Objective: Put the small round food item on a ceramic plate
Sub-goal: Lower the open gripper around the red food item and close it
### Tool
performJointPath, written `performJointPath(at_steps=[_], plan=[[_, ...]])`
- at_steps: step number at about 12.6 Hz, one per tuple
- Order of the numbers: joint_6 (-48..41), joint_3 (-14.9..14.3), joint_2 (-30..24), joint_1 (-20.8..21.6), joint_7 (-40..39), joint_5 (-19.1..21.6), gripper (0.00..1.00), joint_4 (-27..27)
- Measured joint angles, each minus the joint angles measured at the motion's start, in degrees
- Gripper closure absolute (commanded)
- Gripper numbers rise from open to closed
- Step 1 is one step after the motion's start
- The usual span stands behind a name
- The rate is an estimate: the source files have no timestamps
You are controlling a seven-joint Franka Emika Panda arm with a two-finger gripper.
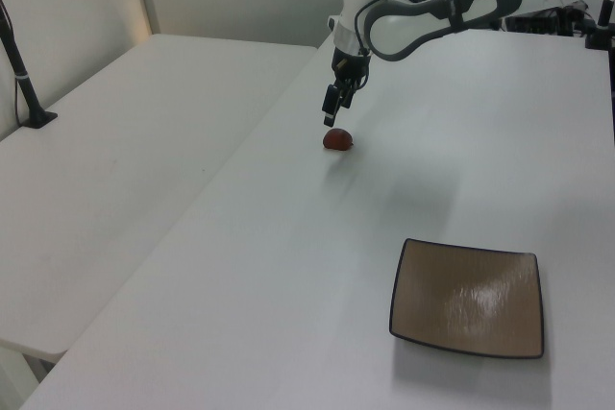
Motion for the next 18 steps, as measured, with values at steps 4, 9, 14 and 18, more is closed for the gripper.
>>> performJointPath(at_steps=[4, 9, 14, 18], plan=[[2.52, 0.00, 1.20, -0.01, 0.00, 0.00, 0.00, -0.22], [5.93, 0.13, 3.18, 0.20, -0.01, -0.99, 0.03, -0.94], [6.64, 0.38, 4.32, 0.68, -0.01, -3.16, 0.33, -1.38], [6.64, 0.48, 4.34, 0.72, -0.02, -3.19, 0.63, -1.61]])
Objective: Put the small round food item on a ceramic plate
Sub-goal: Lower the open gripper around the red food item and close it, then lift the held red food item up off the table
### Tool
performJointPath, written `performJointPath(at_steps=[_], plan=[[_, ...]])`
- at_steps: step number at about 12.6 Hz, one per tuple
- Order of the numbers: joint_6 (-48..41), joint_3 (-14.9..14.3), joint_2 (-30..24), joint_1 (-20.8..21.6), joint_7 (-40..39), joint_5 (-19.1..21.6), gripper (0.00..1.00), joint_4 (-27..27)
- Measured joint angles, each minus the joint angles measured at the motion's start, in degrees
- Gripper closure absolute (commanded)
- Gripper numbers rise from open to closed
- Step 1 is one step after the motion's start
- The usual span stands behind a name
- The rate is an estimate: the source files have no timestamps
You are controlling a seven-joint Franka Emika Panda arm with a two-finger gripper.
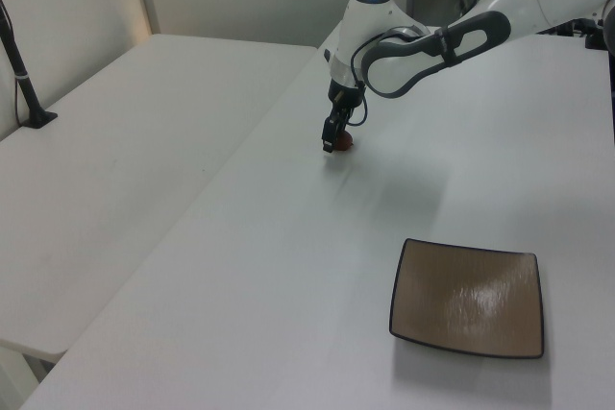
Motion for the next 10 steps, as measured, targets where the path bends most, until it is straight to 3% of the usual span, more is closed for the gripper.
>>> performJointPath(at_steps=[5, 10], plan=[[0.03, 0.02, -0.03, 0.01, 0.00, -0.02, 0.79, -0.34], [0.05, 0.02, -1.88, 0.03, 0.00, -0.70, 0.80, -0.22]])
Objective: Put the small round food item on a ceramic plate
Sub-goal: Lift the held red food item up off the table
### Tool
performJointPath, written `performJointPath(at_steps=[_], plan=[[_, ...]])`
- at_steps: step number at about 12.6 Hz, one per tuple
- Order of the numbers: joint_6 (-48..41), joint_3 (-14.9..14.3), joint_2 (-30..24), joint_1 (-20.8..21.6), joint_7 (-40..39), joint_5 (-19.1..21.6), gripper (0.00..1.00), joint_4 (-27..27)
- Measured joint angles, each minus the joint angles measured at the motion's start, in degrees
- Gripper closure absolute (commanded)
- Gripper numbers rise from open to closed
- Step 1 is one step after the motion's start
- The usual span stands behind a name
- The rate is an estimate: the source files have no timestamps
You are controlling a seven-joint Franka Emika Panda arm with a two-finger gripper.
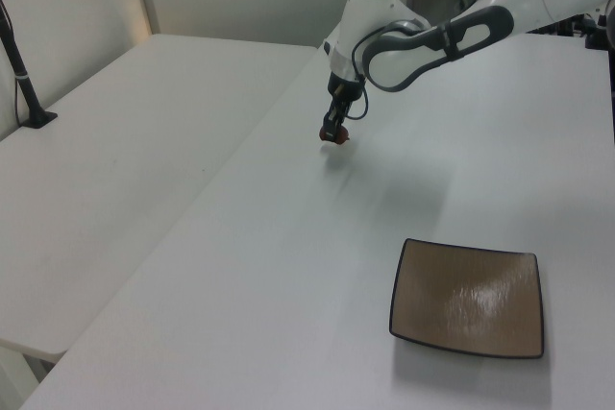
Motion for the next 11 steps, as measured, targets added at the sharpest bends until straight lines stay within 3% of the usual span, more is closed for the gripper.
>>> performJointPath(at_steps=[5, 11], plan=[[-9.30, 0.05, -8.60, 0.40, -0.01, -0.03, 0.80, -1.42], [-26.31, 0.22, -28.82, 3.53, -0.02, -0.03, 0.79, -11.40]])
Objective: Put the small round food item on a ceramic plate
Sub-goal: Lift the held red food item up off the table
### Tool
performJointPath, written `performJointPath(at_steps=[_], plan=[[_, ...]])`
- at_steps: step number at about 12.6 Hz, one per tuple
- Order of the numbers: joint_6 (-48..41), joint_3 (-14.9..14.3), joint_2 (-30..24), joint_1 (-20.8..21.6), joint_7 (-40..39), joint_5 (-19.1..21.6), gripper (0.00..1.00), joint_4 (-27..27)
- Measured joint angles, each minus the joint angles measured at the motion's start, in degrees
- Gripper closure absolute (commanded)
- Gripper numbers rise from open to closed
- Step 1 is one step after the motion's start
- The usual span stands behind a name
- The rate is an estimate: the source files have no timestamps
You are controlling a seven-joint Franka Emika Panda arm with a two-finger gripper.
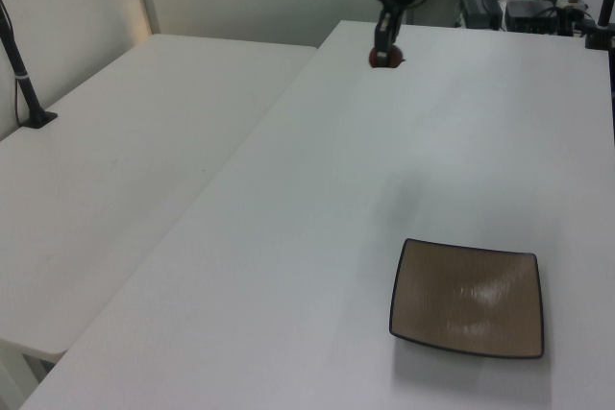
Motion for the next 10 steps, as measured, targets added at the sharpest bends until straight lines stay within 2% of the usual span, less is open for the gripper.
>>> performJointPath(at_steps=[3, 6, 10], plan=[[-5.64, 0.04, -6.29, 1.18, -0.12, 0.00, 0.79, -4.00], [-6.75, 0.21, -13.73, 2.02, -0.41, 0.07, 0.79, -12.32], [-7.64, 1.16, -17.69, 4.98, -0.36, 0.54, 0.79, -17.14]])
